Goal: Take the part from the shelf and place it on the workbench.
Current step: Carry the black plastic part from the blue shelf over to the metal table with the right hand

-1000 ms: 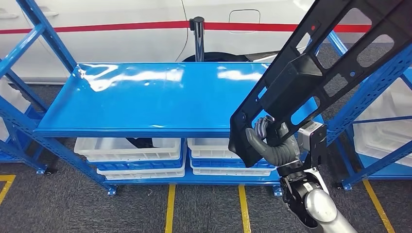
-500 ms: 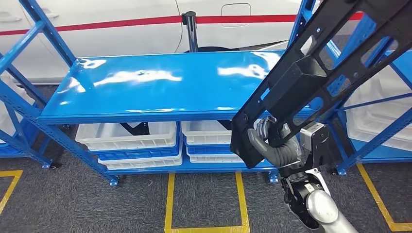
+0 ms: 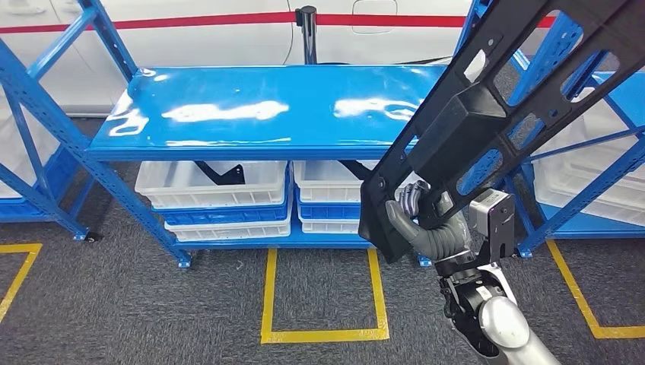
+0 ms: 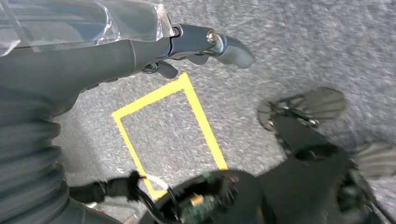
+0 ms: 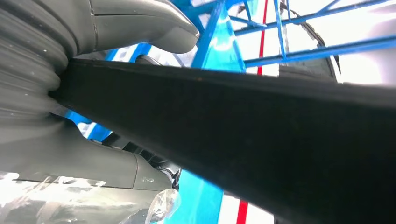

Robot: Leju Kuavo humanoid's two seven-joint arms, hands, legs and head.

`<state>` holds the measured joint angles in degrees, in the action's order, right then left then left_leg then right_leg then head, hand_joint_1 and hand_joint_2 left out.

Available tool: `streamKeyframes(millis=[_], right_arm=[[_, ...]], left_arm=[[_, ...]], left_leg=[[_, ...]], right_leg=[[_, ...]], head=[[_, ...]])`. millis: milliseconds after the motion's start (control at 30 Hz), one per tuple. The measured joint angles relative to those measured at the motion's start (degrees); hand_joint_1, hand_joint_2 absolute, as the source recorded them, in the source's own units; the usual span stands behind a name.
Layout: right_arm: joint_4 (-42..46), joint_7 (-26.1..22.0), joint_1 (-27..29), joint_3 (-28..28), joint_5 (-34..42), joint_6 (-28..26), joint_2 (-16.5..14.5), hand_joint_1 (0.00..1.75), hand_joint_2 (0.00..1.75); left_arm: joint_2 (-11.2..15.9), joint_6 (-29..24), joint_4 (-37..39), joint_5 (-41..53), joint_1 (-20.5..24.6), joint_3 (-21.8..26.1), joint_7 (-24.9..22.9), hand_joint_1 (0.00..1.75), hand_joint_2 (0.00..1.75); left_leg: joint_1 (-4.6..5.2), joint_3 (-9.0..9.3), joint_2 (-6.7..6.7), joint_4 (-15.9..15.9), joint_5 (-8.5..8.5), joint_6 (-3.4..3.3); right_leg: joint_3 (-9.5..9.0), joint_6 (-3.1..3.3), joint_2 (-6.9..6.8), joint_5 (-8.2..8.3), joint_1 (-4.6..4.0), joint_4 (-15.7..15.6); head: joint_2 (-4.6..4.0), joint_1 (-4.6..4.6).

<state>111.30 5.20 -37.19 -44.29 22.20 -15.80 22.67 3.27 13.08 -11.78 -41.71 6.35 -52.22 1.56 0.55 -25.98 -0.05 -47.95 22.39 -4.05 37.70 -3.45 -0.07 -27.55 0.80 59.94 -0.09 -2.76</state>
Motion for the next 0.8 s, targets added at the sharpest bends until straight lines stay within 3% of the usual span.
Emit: streamKeyframes(millis=[33,67,100,133,200,267,300,367,400,433,533,567,600,633,667,733,767,800], right_arm=[[0.0,0.0,0.0,0.0,0.0,0.0,0.1,1.75,1.75],[0.0,0.0,0.1,0.0,-0.1,0.0,0.1,1.75,1.75],[0.0,0.0,0.2,0.0,-0.2,0.0,0.2,1.75,1.75],[0.2,0.1,0.3,0.0,-0.3,-0.1,0.3,1.75,1.75],[0.7,0.2,0.5,0.1,-0.7,-0.3,0.5,1.75,1.75],[1.5,0.3,0.5,0.4,-1.2,-0.6,0.8,1.75,1.75],[1.8,0.4,0.6,0.5,-1.6,-0.7,1.0,1.75,1.75],[2.6,0.7,1.3,0.9,-2.3,-1.2,1.6,1.75,1.75],[3.0,1.0,1.8,1.1,-2.7,-1.4,2.0,1.75,1.75],[3.6,1.5,2.6,1.4,-3.1,-1.5,2.4,1.75,1.75],[5.4,3.1,4.8,2.2,-4.4,-2.0,4.2,1.75,1.75],[6.2,3.6,5.6,2.7,-4.8,-2.2,4.9,1.75,1.75],[7.0,4.2,6.5,3.2,-5.2,-2.4,5.6,1.75,1.75],[7.9,4.8,7.4,3.7,-5.6,-2.6,6.4,1.75,1.75],[8.9,5.3,8.3,4.3,-6.0,-2.8,7.2,1.75,1.75],[11.1,6.3,10.1,5.8,-6.7,-3.2,8.6,1.75,1.75],[12.2,6.7,11.0,6.7,-7.0,-3.4,9.3,1.75,1.75],[13.2,7.0,11.7,7.5,-7.3,-3.5,9.9,1.75,1.75]], left_arm=[[0.0,0.0,0.0,0.0,0.0,0.0,0.0,0.0,1.75],[0.0,0.0,0.0,0.0,0.1,0.0,0.0,0.0,1.75],[0.0,0.0,0.0,0.0,0.1,0.0,0.1,0.0,1.75],[0.0,0.0,0.0,-0.1,0.1,0.0,0.0,0.0,1.75],[0.0,0.0,0.0,-0.1,0.1,0.0,0.0,0.0,1.75],[0.1,0.0,0.0,-0.1,0.1,0.0,-0.2,0.0,1.75],[0.1,-0.1,0.0,-0.1,0.1,0.0,-0.4,0.0,1.75],[0.4,-0.2,0.1,-0.1,0.1,0.0,-0.9,0.0,1.75],[0.5,-0.2,0.1,-0.1,0.0,0.0,-1.2,0.0,1.75],[0.6,-0.1,0.1,0.0,-0.2,0.0,-1.5,0.0,1.75],[0.6,0.1,0.2,0.0,-0.5,0.0,-2.1,0.0,1.75],[0.6,0.1,0.2,0.0,-0.5,0.0,-2.3,0.0,1.75],[0.6,0.1,0.2,0.3,-0.5,-0.1,-2.6,0.0,1.75],[0.6,0.1,0.2,0.7,-0.4,-0.1,-3.0,0.0,1.75],[0.6,0.1,0.2,1.2,-0.4,-0.2,-3.5,0.0,1.75],[0.6,0.1,0.2,2.0,-0.3,-0.4,-4.4,0.0,1.75],[0.5,0.1,0.2,2.3,-0.2,-0.5,-4.7,0.0,1.75],[0.5,0.1,0.2,2.4,0.0,-0.6,-4.9,0.0,1.75]], left_leg=[[0.05,-0.84,0.06,-0.1,-0.67,-0.15],[0.11,-1.75,0.08,-0.3,-1.33,-0.19],[0.15,-2.69,0.09,-0.5,-1.93,-0.18],[0.18,-3.67,0.1,-0.8,-2.51,-0.11],[0.23,-5.33,0.08,-1.4,-3.57,0.18],[0.42,-6.17,0.02,-1.9,-4.53,0.64],[0.47,-6.44,0.02,-2.0,-5.09,0.91],[0.41,-7.09,0.02,-2.0,-6.07,1.56],[0.31,-7.64,0.0,-2.6,-5.29,1.95],[0.19,-8.37,-0.03,-4.3,-3.23,2.37],[-0.37,-11.42,-0.03,-15.9,6.38,3.32],[-0.49,-11.98,-0.02,-19.8,7.72,3.44],[-0.55,-11.83,-0.02,-22.3,7.52,3.46],[-0.56,-10.82,-0.03,-22.8,6.14,3.35],[-0.51,-8.62,-0.06,-20.8,4.35,3.06],[-0.18,-1.49,-0.27,-11.9,2.97,2.14],[0.01,2.16,-0.38,-6.5,3.5,1.67],[0.23,4.53,-0.49,-2.7,4.19,1.37]], right_leg=[[1.05,-0.11,0.0,-2.51,0.02,4.6],[1.52,-0.16,0.01,-3.53,0.01,8.4],[1.08,-0.14,0.01,-2.89,0.01,10.2],[-0.39,-0.04,0.01,-1.26,0.0,9.9],[-6.45,0.36,-0.07,1.18,-0.07,3.5],[-13.62,0.84,-0.22,0.59,-0.29,-6.1],[-15.65,1.07,-0.24,-0.03,-0.38,-9.3],[-15.99,1.69,-0.24,0.07,-0.35,-11.1],[-15.33,2.05,-0.26,0.63,-0.27,-11.1],[-14.62,2.48,-0.33,1.34,-0.2,-11.1],[-11.89,3.08,-0.35,3.67,-0.16,-11.0],[-10.82,3.03,-0.33,4.39,-0.18,-10.8],[-9.72,2.97,-0.31,5.06,-0.19,-10.6],[-8.64,2.87,-0.28,5.68,-0.21,-10.3],[-7.62,2.73,-0.21,6.31,-0.24,-10.1],[-6.27,2.37,-0.13,7.44,-0.34,-9.8],[-5.88,2.12,-0.17,8.03,-0.41,-9.8],[-5.57,1.86,-0.24,8.71,-0.44,-9.9]], head=[[0.0,-0.01],[0.0,0.0],[0.0,0.0],[0.0,-0.01],[0.0,0.01],[0.0,0.01],[0.0,0.01],[0.0,0.0],[0.0,-0.03],[0.0,-0.06],[0.0,-0.11],[0.0,-0.11],[0.0,-0.11],[0.0,-0.11],[0.0,-0.11],[0.0,-0.1],[0.0,-0.11],[0.0,-0.11]])
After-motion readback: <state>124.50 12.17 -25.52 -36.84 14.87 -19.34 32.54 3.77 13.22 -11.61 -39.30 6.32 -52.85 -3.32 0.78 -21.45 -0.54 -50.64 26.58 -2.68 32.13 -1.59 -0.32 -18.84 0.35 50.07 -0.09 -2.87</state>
